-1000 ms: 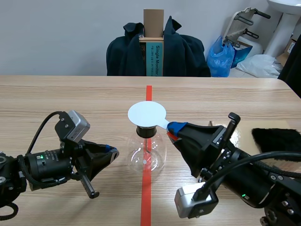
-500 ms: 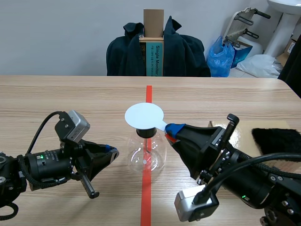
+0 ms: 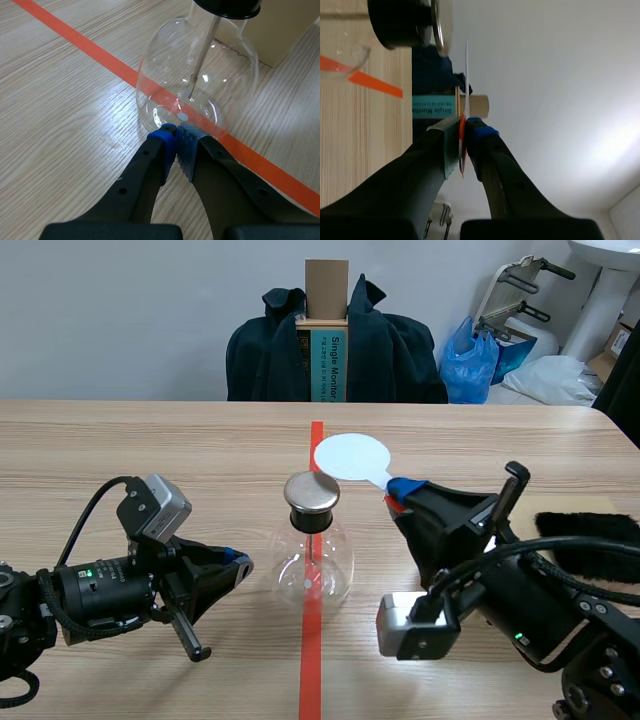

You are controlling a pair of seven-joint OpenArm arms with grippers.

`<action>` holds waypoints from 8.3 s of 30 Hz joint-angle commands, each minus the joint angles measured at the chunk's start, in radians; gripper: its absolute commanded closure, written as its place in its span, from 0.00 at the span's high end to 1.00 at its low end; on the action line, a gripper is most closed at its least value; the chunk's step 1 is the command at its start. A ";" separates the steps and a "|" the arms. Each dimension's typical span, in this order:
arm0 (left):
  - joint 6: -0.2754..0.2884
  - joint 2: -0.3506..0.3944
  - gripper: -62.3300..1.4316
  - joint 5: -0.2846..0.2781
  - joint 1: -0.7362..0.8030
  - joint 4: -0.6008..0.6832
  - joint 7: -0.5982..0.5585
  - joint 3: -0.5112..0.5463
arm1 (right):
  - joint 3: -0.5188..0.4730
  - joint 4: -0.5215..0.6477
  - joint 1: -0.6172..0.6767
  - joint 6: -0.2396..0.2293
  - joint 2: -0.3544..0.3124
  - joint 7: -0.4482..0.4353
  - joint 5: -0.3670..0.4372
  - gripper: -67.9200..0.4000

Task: Do the electroscope experiment.
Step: 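Move the plate toward and away from the electroscope, then rub the plate on the fur, then bring the plate to the electroscope and point at the metal foil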

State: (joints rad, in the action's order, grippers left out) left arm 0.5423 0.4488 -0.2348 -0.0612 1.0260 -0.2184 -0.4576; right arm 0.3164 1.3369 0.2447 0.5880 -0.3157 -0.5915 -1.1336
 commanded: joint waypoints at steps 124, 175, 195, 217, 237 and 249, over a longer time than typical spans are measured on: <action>0.018 0.280 1.00 -0.007 0.808 0.697 -0.256 0.505 | -0.677 -0.106 0.270 -0.081 0.218 -0.137 0.062 0.02; 0.017 0.280 1.00 -0.007 0.808 0.697 -0.256 0.505 | -0.626 -0.094 0.249 -0.148 0.183 -0.071 0.055 0.02; 0.017 0.280 1.00 -0.007 0.808 0.697 -0.256 0.505 | -0.620 -0.083 0.243 -0.159 0.199 0.050 0.044 0.02; 0.017 0.280 1.00 -0.007 0.808 0.697 -0.256 0.505 | -0.618 0.161 0.327 -0.163 0.197 -0.036 0.137 0.02; 0.018 0.261 0.86 -0.007 0.776 0.687 -0.203 0.496 | -0.729 0.499 0.426 -0.163 0.197 -0.032 0.325 0.02; 0.017 0.161 0.05 0.024 0.338 0.348 -0.101 0.193 | -0.744 0.612 0.426 -0.163 0.197 -0.032 0.457 0.02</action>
State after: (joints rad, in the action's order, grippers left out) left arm 0.5537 0.6167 -0.2008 0.2955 1.3621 -0.3027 -0.2661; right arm -0.4160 1.9282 0.6788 0.4168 -0.1081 -0.6270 -0.6891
